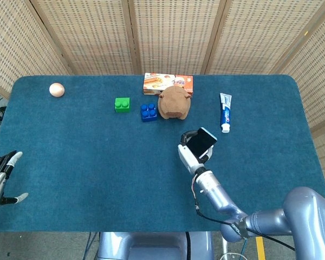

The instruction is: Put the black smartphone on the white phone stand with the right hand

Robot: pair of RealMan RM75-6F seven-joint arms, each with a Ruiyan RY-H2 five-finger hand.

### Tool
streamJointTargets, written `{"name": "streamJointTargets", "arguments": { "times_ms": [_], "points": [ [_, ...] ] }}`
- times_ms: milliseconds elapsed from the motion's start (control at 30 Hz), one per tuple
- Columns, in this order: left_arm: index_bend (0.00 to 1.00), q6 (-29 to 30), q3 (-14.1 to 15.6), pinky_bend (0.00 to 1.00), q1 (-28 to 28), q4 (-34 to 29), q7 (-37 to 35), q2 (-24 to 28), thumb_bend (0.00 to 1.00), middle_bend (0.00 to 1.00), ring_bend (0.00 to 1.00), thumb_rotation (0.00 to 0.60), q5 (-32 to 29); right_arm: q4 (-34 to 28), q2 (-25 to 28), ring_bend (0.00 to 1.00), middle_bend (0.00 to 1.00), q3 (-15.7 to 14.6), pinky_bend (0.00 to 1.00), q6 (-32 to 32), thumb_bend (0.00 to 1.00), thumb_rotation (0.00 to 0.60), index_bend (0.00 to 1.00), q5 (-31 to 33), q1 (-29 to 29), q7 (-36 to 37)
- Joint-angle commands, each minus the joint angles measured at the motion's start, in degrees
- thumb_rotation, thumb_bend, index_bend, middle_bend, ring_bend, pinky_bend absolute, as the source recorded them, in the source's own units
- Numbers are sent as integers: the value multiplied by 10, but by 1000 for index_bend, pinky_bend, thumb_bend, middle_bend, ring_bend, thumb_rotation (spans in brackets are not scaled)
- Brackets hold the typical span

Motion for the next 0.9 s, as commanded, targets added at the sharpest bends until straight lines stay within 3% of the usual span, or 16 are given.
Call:
{"name": "streamJointTargets", "arguments": {
  "times_ms": [33, 900],
  "points": [
    [0, 1, 0, 0, 0, 0, 1, 0, 0, 0, 0, 600, 0, 4, -13, 460, 500, -9, 432, 17, 517, 600, 560, 3, 4, -19],
    [0, 2, 2, 0, 0, 1, -7, 2, 0, 0, 0, 600, 4, 43, -61, 377, 419, -60, 433, 42, 509, 600, 560, -27, 6, -37]
  ]
}}
